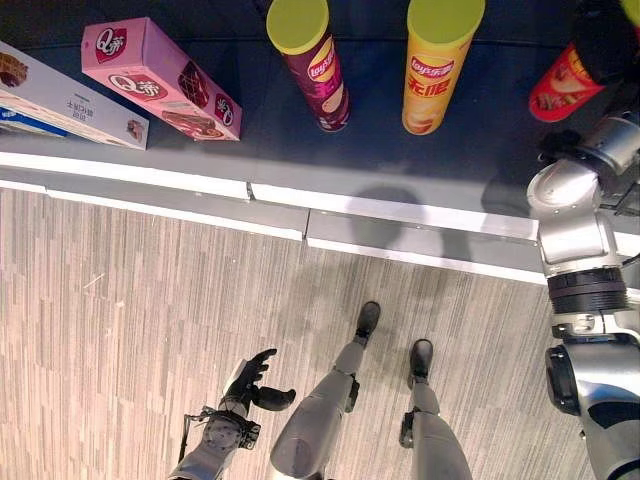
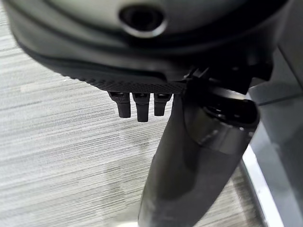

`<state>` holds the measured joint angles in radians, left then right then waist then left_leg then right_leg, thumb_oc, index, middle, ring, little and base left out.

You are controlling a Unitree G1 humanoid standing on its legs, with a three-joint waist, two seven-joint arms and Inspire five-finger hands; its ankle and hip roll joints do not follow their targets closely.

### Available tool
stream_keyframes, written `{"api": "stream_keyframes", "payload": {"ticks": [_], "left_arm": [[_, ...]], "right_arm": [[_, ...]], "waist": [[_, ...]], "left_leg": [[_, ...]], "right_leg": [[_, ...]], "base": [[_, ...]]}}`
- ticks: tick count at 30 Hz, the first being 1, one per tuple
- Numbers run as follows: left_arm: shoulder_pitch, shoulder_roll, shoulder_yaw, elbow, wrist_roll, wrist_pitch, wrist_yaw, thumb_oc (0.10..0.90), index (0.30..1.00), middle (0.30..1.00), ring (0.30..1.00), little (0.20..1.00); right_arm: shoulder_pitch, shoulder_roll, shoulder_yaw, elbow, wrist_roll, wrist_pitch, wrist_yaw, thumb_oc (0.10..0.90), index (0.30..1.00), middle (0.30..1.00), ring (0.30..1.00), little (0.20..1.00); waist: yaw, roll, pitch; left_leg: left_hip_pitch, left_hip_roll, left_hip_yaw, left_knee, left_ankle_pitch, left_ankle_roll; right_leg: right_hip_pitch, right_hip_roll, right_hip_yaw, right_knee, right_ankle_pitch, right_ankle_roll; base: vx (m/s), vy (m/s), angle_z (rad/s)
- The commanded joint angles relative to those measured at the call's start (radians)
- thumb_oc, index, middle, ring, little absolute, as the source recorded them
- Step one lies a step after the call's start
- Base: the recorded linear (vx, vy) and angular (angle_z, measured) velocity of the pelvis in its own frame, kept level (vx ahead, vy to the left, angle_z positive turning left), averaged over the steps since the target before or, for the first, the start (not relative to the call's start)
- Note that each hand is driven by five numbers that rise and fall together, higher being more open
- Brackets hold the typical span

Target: Put the goods on the table back onto the shelves and tidy them up.

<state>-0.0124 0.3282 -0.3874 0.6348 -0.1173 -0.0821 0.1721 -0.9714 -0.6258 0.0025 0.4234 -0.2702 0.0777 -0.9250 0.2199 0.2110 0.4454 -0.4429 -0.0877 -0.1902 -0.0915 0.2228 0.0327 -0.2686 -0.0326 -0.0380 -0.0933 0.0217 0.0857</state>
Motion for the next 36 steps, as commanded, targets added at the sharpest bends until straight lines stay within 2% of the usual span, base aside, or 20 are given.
{"api": "stream_keyframes", "payload": {"ticks": [1,7,12,15,32,33,34,35,36], "left_arm": [[0.028,0.060,-0.001,0.008,-0.012,-0.020,0.034,0.800,0.900,0.900,0.900,0.900],[0.024,0.061,0.002,0.001,-0.002,-0.015,0.037,0.800,0.900,0.900,0.900,0.900],[0.029,0.059,0.019,-0.010,0.010,-0.006,0.042,0.800,0.900,0.900,0.900,0.900],[0.031,0.063,0.024,-0.017,0.021,-0.006,0.044,0.800,0.900,0.900,0.900,0.900],[0.021,0.071,0.025,-0.013,0.029,-0.012,0.053,0.800,0.900,0.900,0.900,0.900],[0.022,0.071,0.025,-0.015,0.030,-0.011,0.053,0.800,0.900,0.900,0.900,0.900],[0.023,0.071,0.026,-0.014,0.030,-0.011,0.052,0.800,0.900,0.900,0.900,0.900],[0.024,0.071,0.026,-0.014,0.031,-0.010,0.052,0.800,0.900,0.900,0.900,0.900],[0.025,0.071,0.028,-0.016,0.031,-0.010,0.052,0.800,0.900,0.900,0.900,0.900]], "right_arm": [[-0.018,-0.081,0.013,-0.058,0.000,-0.049,-0.057,0.400,0.300,0.300,0.300,0.300],[0.029,-0.063,-0.005,-0.105,-0.022,-0.047,-0.053,0.400,0.300,0.300,0.300,0.300],[0.156,0.004,-0.023,-0.224,-0.086,-0.047,-0.025,0.400,0.300,0.300,0.300,0.300],[0.195,0.019,-0.024,-0.237,-0.101,-0.043,-0.016,0.400,0.300,0.300,0.300,0.300],[0.159,-0.013,-0.006,-0.162,-0.082,-0.027,-0.020,0.400,0.300,0.300,0.300,0.300],[0.159,-0.010,-0.003,-0.162,-0.082,-0.028,-0.019,0.568,0.552,0.552,0.552,0.552],[0.159,-0.010,-0.001,-0.161,-0.083,-0.027,-0.018,0.695,0.742,0.742,0.742,0.742],[0.160,-0.008,0.000,-0.162,-0.084,-0.027,-0.017,0.773,0.860,0.860,0.860,0.860],[0.162,-0.008,0.001,-0.161,-0.084,-0.025,-0.016,0.800,0.900,0.900,0.900,0.900]], "waist": [[0.004,-0.072,-0.078],[-0.005,-0.071,-0.077],[-0.036,-0.079,-0.068],[-0.048,-0.077,-0.060],[-0.058,-0.086,-0.061],[-0.058,-0.087,-0.061],[-0.058,-0.088,-0.062],[-0.058,-0.088,-0.063],[-0.058,-0.089,-0.063]], "left_leg": [[-0.031,0.021,-0.050,0.041,-0.139,-0.064],[-0.030,0.019,-0.050,0.043,-0.140,-0.067],[-0.021,0.029,-0.036,0.046,-0.143,-0.072],[-0.020,0.031,-0.029,0.044,-0.139,-0.075],[-0.017,0.037,-0.015,0.032,-0.134,-0.080],[-0.016,0.037,-0.015,0.033,-0.135,-0.080],[-0.015,0.038,-0.015,0.032,-0.135,-0.079],[-0.014,0.039,-0.014,0.032,-0.136,-0.080],[-0.013,0.039,-0.014,0.031,-0.136,-0.080]], "right_leg": [[0.057,-0.167,-0.038,0.006,-0.018,0.109],[0.063,-0.167,-0.052,0.006,-0.022,0.108],[0.071,-0.163,-0.062,0.006,-0.022,0.104],[0.069,-0.164,-0.068,0.006,-0.019,0.103],[0.062,-0.164,-0.074,0.006,-0.013,0.103],[0.062,-0.164,-0.074,0.006,-0.013,0.102],[0.063,-0.163,-0.074,0.006,-0.013,0.102],[0.064,-0.163,-0.075,0.006,-0.013,0.102],[0.065,-0.163,-0.076,0.006,-0.014,0.102]], "base": [[0.01,-0.012,0.14],[0.00,-0.017,0.11],[-0.03,-0.033,0.05],[-0.05,-0.020,0.00],[0.00,0.000,0.00],[0.00,0.000,0.00],[0.00,0.000,0.00],[0.00,0.000,0.00],[0.00,0.000,0.00]]}}
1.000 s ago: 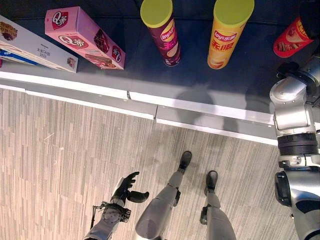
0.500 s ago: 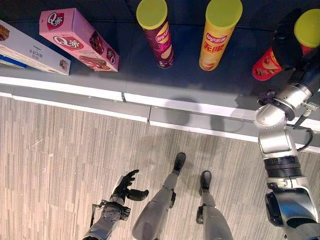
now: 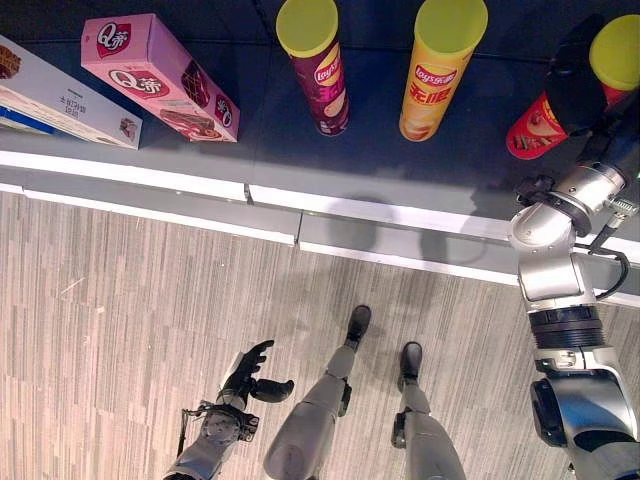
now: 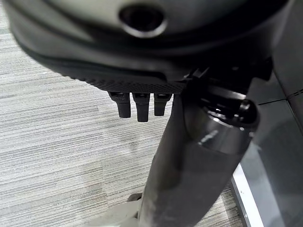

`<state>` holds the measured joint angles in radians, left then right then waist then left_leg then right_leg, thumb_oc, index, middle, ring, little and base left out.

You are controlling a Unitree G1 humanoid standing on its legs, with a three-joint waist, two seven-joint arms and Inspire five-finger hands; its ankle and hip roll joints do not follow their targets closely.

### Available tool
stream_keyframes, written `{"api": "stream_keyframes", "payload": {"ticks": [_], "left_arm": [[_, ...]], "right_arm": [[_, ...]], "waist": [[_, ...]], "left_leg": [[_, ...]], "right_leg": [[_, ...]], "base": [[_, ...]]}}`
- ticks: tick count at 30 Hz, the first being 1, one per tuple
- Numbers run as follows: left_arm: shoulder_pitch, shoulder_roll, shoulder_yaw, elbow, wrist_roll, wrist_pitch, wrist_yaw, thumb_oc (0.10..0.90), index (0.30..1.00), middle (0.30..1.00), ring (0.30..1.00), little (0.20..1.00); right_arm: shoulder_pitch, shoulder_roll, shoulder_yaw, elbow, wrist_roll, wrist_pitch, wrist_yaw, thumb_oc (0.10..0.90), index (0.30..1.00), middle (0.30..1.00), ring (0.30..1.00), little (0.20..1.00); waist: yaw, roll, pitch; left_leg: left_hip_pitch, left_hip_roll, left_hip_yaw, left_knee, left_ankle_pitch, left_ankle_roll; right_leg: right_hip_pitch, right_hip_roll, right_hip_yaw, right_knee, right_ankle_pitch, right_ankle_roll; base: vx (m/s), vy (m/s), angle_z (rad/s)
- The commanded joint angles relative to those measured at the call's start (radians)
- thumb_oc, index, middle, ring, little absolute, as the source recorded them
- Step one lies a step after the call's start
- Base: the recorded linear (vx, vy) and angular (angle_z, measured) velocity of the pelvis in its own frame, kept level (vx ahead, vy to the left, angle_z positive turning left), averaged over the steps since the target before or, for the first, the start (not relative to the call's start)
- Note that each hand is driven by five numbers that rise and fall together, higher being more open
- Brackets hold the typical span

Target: Put the goods on the table back onto the shelves and tidy them up.

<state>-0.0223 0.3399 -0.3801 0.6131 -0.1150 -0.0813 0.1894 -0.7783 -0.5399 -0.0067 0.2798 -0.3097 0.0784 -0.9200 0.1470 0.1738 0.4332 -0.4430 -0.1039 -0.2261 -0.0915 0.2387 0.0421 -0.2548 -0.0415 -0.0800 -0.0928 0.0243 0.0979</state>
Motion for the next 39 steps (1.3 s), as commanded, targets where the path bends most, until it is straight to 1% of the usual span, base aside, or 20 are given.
{"api": "stream_keyframes", "payload": {"ticks": [1,14,17,22,25,26,27,28,36,39], "left_arm": [[0.035,0.059,0.020,0.006,0.029,-0.011,0.034,0.800,0.900,0.900,0.900,0.900],[0.037,0.063,0.022,0.005,0.036,-0.007,0.035,0.800,0.900,0.900,0.900,0.900],[0.040,0.059,0.023,0.010,0.037,0.001,0.030,0.800,0.900,0.900,0.900,0.900],[0.046,0.061,0.032,0.031,0.042,0.015,0.021,0.800,0.900,0.900,0.900,0.900],[0.049,0.063,0.038,0.046,0.049,0.023,0.018,0.800,0.900,0.900,0.900,0.900],[0.051,0.062,0.043,0.054,0.055,0.029,0.017,0.800,0.900,0.900,0.900,0.900],[0.053,0.063,0.043,0.054,0.055,0.029,0.017,0.800,0.900,0.900,0.900,0.900],[0.051,0.060,0.046,0.071,0.062,0.034,0.018,0.800,0.900,0.900,0.900,0.900],[0.065,0.056,0.073,0.137,0.107,0.048,0.014,0.800,0.900,0.900,0.900,0.900],[0.081,0.051,0.094,0.176,0.133,0.055,0.009,0.800,0.900,0.900,0.900,0.900]], "right_arm": [[-0.030,-0.092,0.011,-0.018,-0.044,-0.027,-0.020,0.800,0.900,0.900,0.900,0.900],[-0.014,-0.073,0.017,-0.020,-0.031,-0.036,-0.011,0.800,0.900,0.900,0.900,0.900],[0.003,-0.063,0.008,-0.072,-0.027,-0.055,-0.003,0.800,0.900,0.900,0.900,0.900],[0.063,-0.032,-0.005,-0.177,-0.039,-0.082,0.031,0.800,0.900,0.900,0.900,0.900],[0.115,-0.014,-0.007,-0.232,-0.044,-0.099,0.064,0.800,0.900,0.900,0.900,0.900],[0.145,-0.005,-0.005,-0.249,-0.044,-0.106,0.076,0.800,0.900,0.900,0.900,0.900],[0.149,-0.003,-0.006,-0.252,-0.044,-0.106,0.077,0.800,0.900,0.900,0.900,0.900],[0.174,0.015,0.001,-0.265,-0.036,-0.117,0.092,0.800,0.900,0.900,0.900,0.900],[0.323,0.047,0.008,-0.317,-0.038,-0.139,0.161,0.800,0.900,0.900,0.900,0.900],[0.422,0.061,-0.001,-0.363,-0.036,-0.158,0.207,0.800,0.900,0.900,0.900,0.900]], "waist": [[0.015,-0.051,-0.052],[0.010,-0.054,-0.058],[0.005,-0.061,-0.069],[-0.003,-0.085,-0.091],[-0.015,-0.103,-0.108],[-0.021,-0.114,-0.120],[-0.021,-0.115,-0.121],[-0.027,-0.124,-0.131],[-0.058,-0.155,-0.182],[-0.077,-0.167,-0.215]], "left_leg": [[-0.012,0.055,0.023,0.031,-0.152,-0.090],[0.001,0.062,0.029,0.024,-0.153,-0.092],[0.013,0.066,0.033,0.025,-0.156,-0.092],[0.040,0.076,0.039,0.031,-0.168,-0.091],[0.064,0.085,0.045,0.031,-0.173,-0.093],[0.077,0.093,0.048,0.028,-0.174,-0.095],[0.080,0.093,0.048,0.026,-0.174,-0.096],[0.093,0.100,0.050,0.022,-0.173,-0.097],[0.159,0.124,0.069,0.013,-0.180,-0.103],[0.198,0.142,0.085,0.008,-0.186,-0.109]], "right_leg": [[0.051,-0.153,-0.034,0.005,-0.017,0.089],[0.055,-0.151,-0.031,0.005,-0.019,0.090],[0.063,-0.150,-0.030,0.006,-0.020,0.090],[0.087,-0.144,-0.030,0.007,-0.023,0.088],[0.103,-0.139,-0.034,0.007,-0.024,0.085],[0.112,-0.137,-0.038,0.007,-0.025,0.083],[0.115,-0.137,-0.039,0.007,-0.026,0.083],[0.122,-0.133,-0.041,0.008,-0.025,0.081],[0.169,-0.122,-0.048,0.008,-0.031,0.071],[0.198,-0.117,-0.049,0.008,-0.034,0.069]], "base": [[0.00,0.000,0.00],[0.00,0.000,0.00],[0.00,0.000,0.00],[0.00,-0.006,0.00],[0.00,-0.034,-0.03],[-0.01,-0.033,-0.03],[-0.01,-0.048,-0.01],[-0.01,-0.035,-0.04],[0.01,-0.026,-0.06],[0.02,-0.013,-0.03]]}}
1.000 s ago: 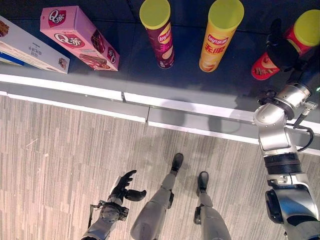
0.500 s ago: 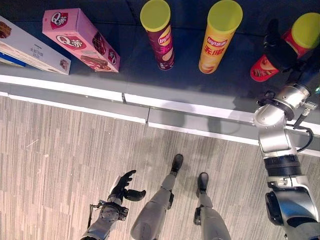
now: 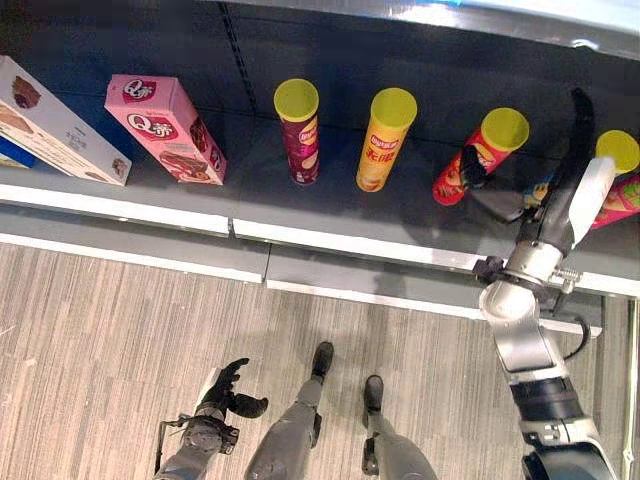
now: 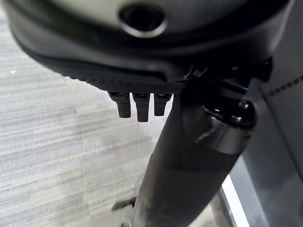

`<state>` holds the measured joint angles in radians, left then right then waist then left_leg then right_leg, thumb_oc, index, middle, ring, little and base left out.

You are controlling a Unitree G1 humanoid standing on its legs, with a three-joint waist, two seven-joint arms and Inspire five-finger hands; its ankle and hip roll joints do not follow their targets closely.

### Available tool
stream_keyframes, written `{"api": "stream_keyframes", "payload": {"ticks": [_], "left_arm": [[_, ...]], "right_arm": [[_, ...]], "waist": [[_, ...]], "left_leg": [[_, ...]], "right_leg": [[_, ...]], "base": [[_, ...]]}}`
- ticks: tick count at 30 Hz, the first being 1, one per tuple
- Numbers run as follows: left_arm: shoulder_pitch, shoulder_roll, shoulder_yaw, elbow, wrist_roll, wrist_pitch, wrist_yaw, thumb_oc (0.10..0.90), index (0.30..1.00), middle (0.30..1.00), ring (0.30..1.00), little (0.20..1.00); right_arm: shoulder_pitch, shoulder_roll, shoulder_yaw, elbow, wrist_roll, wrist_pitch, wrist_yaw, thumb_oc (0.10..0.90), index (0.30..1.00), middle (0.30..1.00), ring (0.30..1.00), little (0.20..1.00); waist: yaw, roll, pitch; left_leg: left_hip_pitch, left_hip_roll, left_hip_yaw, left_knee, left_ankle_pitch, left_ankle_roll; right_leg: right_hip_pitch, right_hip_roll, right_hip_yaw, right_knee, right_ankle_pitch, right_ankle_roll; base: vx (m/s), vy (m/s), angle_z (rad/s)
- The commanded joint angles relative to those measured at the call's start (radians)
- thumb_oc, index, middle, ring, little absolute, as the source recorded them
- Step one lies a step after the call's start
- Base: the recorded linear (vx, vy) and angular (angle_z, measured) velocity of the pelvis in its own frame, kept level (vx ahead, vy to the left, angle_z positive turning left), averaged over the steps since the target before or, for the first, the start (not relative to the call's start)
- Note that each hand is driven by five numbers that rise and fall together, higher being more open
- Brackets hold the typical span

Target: Put the goods on the table back onto the shelves and tidy them up.

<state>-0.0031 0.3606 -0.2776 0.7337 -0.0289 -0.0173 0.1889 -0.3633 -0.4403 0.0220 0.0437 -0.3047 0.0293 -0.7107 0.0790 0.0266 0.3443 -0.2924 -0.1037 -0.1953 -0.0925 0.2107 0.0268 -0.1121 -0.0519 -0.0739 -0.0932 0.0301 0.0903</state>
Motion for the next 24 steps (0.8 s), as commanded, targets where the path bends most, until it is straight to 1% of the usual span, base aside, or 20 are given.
{"api": "stream_keyframes", "payload": {"ticks": [1,3,4,5,6,8,11,17,18,22,24], "left_arm": [[0.069,0.022,0.008,0.088,0.067,-0.005,0.002,0.800,0.900,0.900,0.900,0.900],[0.069,0.018,0.022,0.106,0.077,-0.003,-0.003,0.800,0.900,0.900,0.900,0.900],[0.070,0.018,0.030,0.114,0.080,-0.001,-0.007,0.800,0.900,0.900,0.900,0.900],[0.073,0.023,0.057,0.120,0.081,0.001,-0.021,0.800,0.900,0.900,0.900,0.900],[0.075,0.024,0.057,0.119,0.081,0.001,-0.022,0.800,0.900,0.900,0.900,0.900],[0.088,0.037,0.100,0.139,0.093,0.006,-0.050,0.800,0.900,0.900,0.900,0.900],[0.082,0.040,0.133,0.193,0.110,0.010,-0.062,0.800,0.900,0.900,0.900,0.900],[0.076,0.040,0.161,0.237,0.133,0.006,-0.070,0.800,0.900,0.900,0.900,0.900],[0.073,0.043,0.162,0.237,0.136,0.003,-0.074,0.800,0.900,0.900,0.900,0.900],[0.063,0.046,0.167,0.245,0.136,-0.004,-0.074,0.800,0.900,0.900,0.900,0.900],[0.053,0.051,0.163,0.251,0.146,-0.010,-0.080,0.800,0.900,0.900,0.900,0.900]], "right_arm": [[0.077,-0.037,-0.044,-0.159,-0.029,-0.127,0.034,0.800,0.900,0.900,0.900,0.900],[0.130,-0.033,-0.052,-0.187,0.012,-0.154,0.083,0.800,0.900,0.900,0.900,0.900],[0.155,-0.026,-0.051,-0.198,0.065,-0.177,0.122,0.800,0.900,0.900,0.900,0.900],[0.195,-0.027,-0.044,-0.202,0.213,-0.223,0.229,0.800,0.900,0.900,0.900,0.900],[0.197,-0.028,-0.046,-0.204,0.218,-0.223,0.233,0.800,0.900,0.900,0.900,0.900],[0.255,-0.043,-0.045,-0.193,0.370,-0.253,0.360,0.800,0.900,0.900,0.900,0.900],[0.327,-0.059,-0.062,-0.194,0.468,-0.253,0.451,0.800,0.900,0.900,0.900,0.900],[0.424,-0.060,-0.049,-0.166,0.532,-0.230,0.547,0.800,0.900,0.900,0.900,0.900],[0.452,-0.057,-0.036,-0.139,0.548,-0.223,0.572,0.800,0.900,0.900,0.900,0.900],[0.493,-0.048,-0.013,-0.087,0.567,-0.208,0.609,0.800,0.900,0.900,0.900,0.900],[0.540,-0.047,-0.001,-0.026,0.561,-0.195,0.637,0.800,0.900,0.900,0.900,0.900]], "waist": [[-0.027,-0.026,-0.151],[-0.042,-0.032,-0.166],[-0.049,-0.036,-0.175],[-0.067,-0.046,-0.189],[-0.065,-0.047,-0.190],[-0.093,-0.067,-0.214],[-0.122,-0.083,-0.238],[-0.170,-0.098,-0.266],[-0.185,-0.101,-0.271],[-0.199,-0.106,-0.279],[-0.210,-0.109,-0.285]], "left_leg": [[0.075,0.154,0.070,0.006,-0.161,-0.098],[0.088,0.164,0.084,0.005,-0.163,-0.104],[0.095,0.169,0.096,0.005,-0.165,-0.107],[0.107,0.178,0.118,0.005,-0.166,-0.111],[0.108,0.178,0.121,0.005,-0.167,-0.111],[0.135,0.192,0.164,0.005,-0.171,-0.119],[0.166,0.205,0.198,0.005,-0.180,-0.127],[0.206,0.229,0.247,0.005,-0.190,-0.138],[0.217,0.235,0.264,0.005,-0.193,-0.140],[0.228,0.243,0.286,0.005,-0.196,-0.143],[0.237,0.245,0.291,0.005,-0.198,-0.145]], "right_leg": [[0.068,-0.102,-0.058,0.007,-0.039,0.076],[0.074,-0.099,-0.056,0.006,-0.036,0.075],[0.074,-0.096,-0.052,0.006,-0.033,0.075],[0.073,-0.094,-0.043,0.006,-0.025,0.077],[0.072,-0.094,-0.041,0.006,-0.025,0.077],[0.074,-0.088,-0.023,0.006,-0.014,0.077],[0.082,-0.084,-0.003,0.010,-0.011,0.076],[0.084,-0.077,0.034,0.021,-0.008,0.080],[0.083,-0.075,0.050,0.020,-0.004,0.081],[0.080,-0.074,0.063,0.020,0.001,0.083],[0.083,-0.074,0.063,0.019,0.002,0.082]], "base": [[0.02,-0.008,-0.08],[0.01,0.008,-0.17],[0.00,0.016,-0.14],[-0.01,0.008,-0.15],[-0.01,0.014,-0.31],[0.01,0.013,-0.60],[0.03,0.005,-0.52],[0.00,0.002,-0.35],[-0.02,0.015,-0.36],[0.00,0.010,-0.34],[0.00,0.010,-0.10]]}}
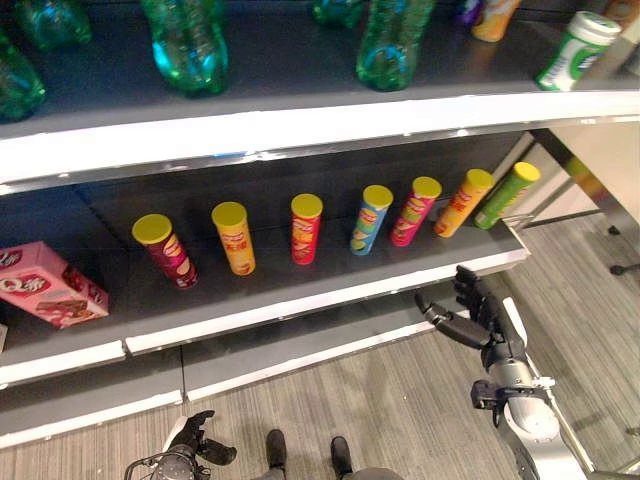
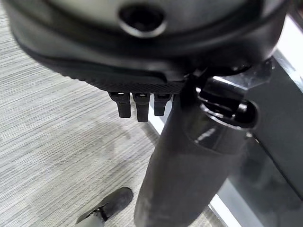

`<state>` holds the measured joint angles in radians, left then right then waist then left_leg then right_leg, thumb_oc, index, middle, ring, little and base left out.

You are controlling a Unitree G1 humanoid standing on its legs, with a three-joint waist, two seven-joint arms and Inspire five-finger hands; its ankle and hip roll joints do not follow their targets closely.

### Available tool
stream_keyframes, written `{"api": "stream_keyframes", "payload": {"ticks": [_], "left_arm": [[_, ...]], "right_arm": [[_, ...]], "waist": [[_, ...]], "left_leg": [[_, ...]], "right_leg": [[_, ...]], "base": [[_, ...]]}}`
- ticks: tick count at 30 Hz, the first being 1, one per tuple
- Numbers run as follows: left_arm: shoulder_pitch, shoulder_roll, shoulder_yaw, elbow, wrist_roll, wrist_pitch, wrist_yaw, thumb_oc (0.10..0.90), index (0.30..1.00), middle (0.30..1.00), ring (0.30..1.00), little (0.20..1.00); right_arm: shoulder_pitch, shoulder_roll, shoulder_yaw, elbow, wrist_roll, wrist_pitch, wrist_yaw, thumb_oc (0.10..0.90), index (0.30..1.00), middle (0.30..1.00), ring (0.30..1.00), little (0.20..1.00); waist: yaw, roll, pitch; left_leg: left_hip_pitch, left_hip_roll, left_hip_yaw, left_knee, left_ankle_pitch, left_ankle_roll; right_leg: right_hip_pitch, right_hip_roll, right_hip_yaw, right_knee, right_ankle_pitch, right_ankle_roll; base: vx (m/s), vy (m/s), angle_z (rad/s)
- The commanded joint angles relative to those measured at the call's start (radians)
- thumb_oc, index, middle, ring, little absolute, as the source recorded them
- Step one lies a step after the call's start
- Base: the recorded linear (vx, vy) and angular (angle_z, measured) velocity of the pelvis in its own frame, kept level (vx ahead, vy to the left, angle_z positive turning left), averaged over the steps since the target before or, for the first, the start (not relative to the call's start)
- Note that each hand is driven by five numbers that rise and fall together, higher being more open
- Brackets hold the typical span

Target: Put the goods on the table back onto the shelves and tidy them up.

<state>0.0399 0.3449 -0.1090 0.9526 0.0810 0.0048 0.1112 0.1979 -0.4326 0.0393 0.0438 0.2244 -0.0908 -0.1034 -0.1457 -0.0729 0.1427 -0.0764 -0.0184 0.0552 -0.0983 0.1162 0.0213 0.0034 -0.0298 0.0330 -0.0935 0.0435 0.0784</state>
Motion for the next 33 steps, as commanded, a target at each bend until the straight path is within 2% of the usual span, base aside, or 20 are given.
{"api": "stream_keyframes", "payload": {"ticks": [1,6,8,11,12,14,18,22,25,33], "left_arm": [[0.005,0.069,-0.007,0.031,0.039,-0.034,-0.002,0.800,0.900,0.900,0.900,0.900],[-0.004,0.076,-0.016,0.030,0.044,-0.040,-0.011,0.800,0.900,0.900,0.900,0.900],[-0.011,0.078,-0.024,0.031,0.037,-0.043,-0.014,0.800,0.900,0.900,0.900,0.900],[-0.013,0.085,-0.027,0.042,0.030,-0.043,-0.017,0.800,0.900,0.900,0.900,0.900],[-0.013,0.085,-0.027,0.042,0.030,-0.043,-0.017,0.800,0.900,0.900,0.900,0.900],[-0.014,0.082,-0.022,0.054,0.008,-0.042,-0.013,0.800,0.900,0.900,0.900,0.900],[-0.020,0.074,-0.022,0.063,-0.009,-0.041,-0.002,0.800,0.900,0.900,0.900,0.900],[-0.020,0.074,-0.022,0.063,-0.009,-0.041,-0.002,0.800,0.900,0.900,0.900,0.900],[-0.046,0.027,-0.049,0.099,-0.046,-0.044,-0.003,0.800,0.900,0.900,0.900,0.900],[-0.066,0.004,-0.074,0.090,-0.066,-0.052,0.000,0.800,0.900,0.900,0.900,0.900]], "right_arm": [[-0.008,-0.053,-0.010,-0.001,0.036,-0.070,0.043,0.800,0.900,0.900,0.900,0.900],[0.012,-0.050,0.024,0.134,0.031,-0.049,0.071,0.800,0.900,0.900,0.900,0.900],[0.008,-0.028,0.046,0.297,0.018,-0.032,0.075,0.800,0.900,0.900,0.900,0.900],[0.012,0.016,0.035,0.456,0.024,-0.010,0.075,0.800,0.900,0.900,0.900,0.900],[0.011,0.017,0.035,0.457,0.024,-0.011,0.075,0.800,0.900,0.900,0.900,0.900],[-0.003,0.052,0.021,0.606,0.031,0.001,0.062,0.800,0.900,0.900,0.900,0.900],[-0.018,0.064,0.015,0.690,0.016,0.010,0.046,0.800,0.900,0.900,0.900,0.900],[-0.019,0.064,0.015,0.691,0.016,0.010,0.046,0.800,0.900,0.900,0.900,0.900],[-0.015,0.116,-0.012,0.884,0.031,0.029,0.018,0.800,0.900,0.900,0.900,0.900],[-0.023,0.140,-0.002,0.956,0.039,0.032,0.001,0.800,0.900,0.900,0.900,0.900]], "waist": [[0.013,-0.012,-0.085],[0.011,-0.018,-0.090],[0.015,-0.021,-0.090],[0.019,-0.024,-0.089],[0.019,-0.025,-0.088],[0.027,-0.024,-0.076],[0.037,-0.019,-0.065],[0.037,-0.019,-0.065],[0.069,-0.005,-0.055],[0.086,0.010,-0.042]], "left_leg": [[0.022,0.160,0.040,0.011,-0.104,-0.140],[0.028,0.162,0.040,0.011,-0.105,-0.142],[0.032,0.162,0.038,0.011,-0.106,-0.142],[0.035,0.162,0.034,0.011,-0.106,-0.142],[0.035,0.161,0.034,0.011,-0.106,-0.142],[0.031,0.161,0.025,0.011,-0.101,-0.142],[0.028,0.158,0.015,0.011,-0.096,-0.141],[0.028,0.158,0.015,0.011,-0.096,-0.141],[0.030,0.155,-0.016,0.011,-0.096,-0.137],[0.036,0.151,-0.031,0.011,-0.097,-0.134]], "right_leg": [[-0.031,-0.096,-0.043,0.020,-0.011,0.094],[-0.021,-0.095,-0.048,0.018,-0.015,0.093],[-0.016,-0.096,-0.052,0.020,-0.018,0.093],[-0.011,-0.095,-0.060,0.023,-0.024,0.092],[-0.010,-0.095,-0.060,0.023,-0.024,0.092],[-0.012,-0.094,-0.066,0.029,-0.029,0.092],[-0.009,-0.095,-0.076,0.031,-0.032,0.094],[-0.008,-0.095,-0.076,0.031,-0.033,0.094],[0.019,-0.097,-0.112,0.024,-0.039,0.092],[0.031,-0.097,-0.129,0.030,-0.047,0.086]], "base": [[0.00,0.005,-0.05],[0.00,0.000,0.00],[0.00,0.000,0.00],[0.02,-0.006,0.03],[0.02,-0.007,0.08],[-0.01,0.000,0.03],[-0.02,0.008,0.02],[0.00,-0.002,0.05],[0.04,-0.023,0.12],[0.02,-0.002,0.26]]}}
